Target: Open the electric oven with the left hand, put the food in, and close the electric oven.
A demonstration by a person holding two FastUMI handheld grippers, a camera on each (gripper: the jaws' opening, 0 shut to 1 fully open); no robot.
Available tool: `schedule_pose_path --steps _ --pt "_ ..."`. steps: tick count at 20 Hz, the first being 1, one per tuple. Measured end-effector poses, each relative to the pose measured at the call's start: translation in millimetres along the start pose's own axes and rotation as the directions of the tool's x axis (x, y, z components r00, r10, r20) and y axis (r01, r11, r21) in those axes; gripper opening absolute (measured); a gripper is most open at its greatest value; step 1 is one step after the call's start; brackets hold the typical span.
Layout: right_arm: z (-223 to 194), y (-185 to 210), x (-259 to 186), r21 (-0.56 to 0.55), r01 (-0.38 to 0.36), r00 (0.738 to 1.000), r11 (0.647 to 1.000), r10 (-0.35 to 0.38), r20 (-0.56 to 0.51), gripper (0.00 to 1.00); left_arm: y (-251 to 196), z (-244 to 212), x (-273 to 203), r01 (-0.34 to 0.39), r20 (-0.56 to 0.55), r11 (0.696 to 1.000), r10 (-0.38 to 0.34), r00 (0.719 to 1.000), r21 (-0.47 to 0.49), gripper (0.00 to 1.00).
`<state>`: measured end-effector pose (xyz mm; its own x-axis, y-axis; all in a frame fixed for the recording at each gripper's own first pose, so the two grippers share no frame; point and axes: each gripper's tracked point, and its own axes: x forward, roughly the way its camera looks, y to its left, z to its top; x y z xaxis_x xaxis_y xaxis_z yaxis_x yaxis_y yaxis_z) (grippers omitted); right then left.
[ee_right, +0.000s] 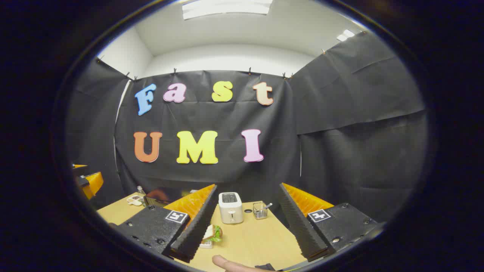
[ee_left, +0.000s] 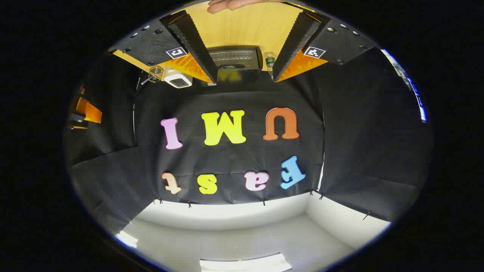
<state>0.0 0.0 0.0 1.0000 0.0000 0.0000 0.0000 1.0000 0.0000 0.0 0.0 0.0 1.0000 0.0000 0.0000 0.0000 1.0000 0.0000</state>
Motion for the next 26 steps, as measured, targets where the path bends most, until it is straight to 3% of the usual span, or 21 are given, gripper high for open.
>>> schedule_pose_path --steps 14,18,19,20,21,22,23,24,25,26 --pt "-10 -4 3 0.031 -0.018 1.000 0.999 0.019 -0.024 0.89 1 -1 8 0.012 0.028 0.999 -0.013 1.000 0.037 0.95" --pt "-13 -16 19 0.017 0.019 1.000 1.000 -0.019 -0.003 0.89 -10 -18 48 0.015 0.018 0.998 -0.016 1.000 0.060 0.95" --pt "-13 -22 23 0.008 0.040 0.999 0.999 -0.040 0.013 1.00 -15 -25 61 0.022 0.003 0.998 -0.022 1.000 0.061 0.95" --pt "-12 -25 26 0.003 0.052 0.998 0.999 -0.052 0.025 1.00 -19 -33 74 0.035 -0.014 0.998 -0.034 0.999 0.058 0.95" --pt "-14 -27 28 -0.002 0.060 0.998 0.998 -0.060 0.032 0.89 -25 -42 89 0.056 -0.032 0.997 -0.055 0.998 0.049 0.96" --pt "-15 -31 30 -0.009 0.071 0.997 0.997 -0.071 0.039 1.00 -31 -52 105 0.081 -0.051 0.996 -0.080 0.996 0.034 0.96" --pt "-16 -36 33 -0.017 0.085 0.995 0.996 -0.084 0.049 1.00 -35 -69 123 0.099 -0.089 0.995 -0.097 0.991 0.021 0.95" --pt "-13 -39 33 -0.023 0.097 0.993 0.995 -0.095 0.066 0.89 -38 -88 140 0.111 -0.133 0.994 -0.109 0.985 0.012 0.95" --pt "-11 -41 33 -0.032 0.111 0.990 0.993 -0.108 0.086 1.00 -35 -103 158 0.103 -0.166 0.995 -0.099 0.981 0.013 0.95" --pt "-8 -43 31 -0.041 0.123 0.987 0.992 -0.118 0.110 0.89 -32 -114 174 0.094 -0.198 0.995 -0.089 0.976 0.015 0.95"
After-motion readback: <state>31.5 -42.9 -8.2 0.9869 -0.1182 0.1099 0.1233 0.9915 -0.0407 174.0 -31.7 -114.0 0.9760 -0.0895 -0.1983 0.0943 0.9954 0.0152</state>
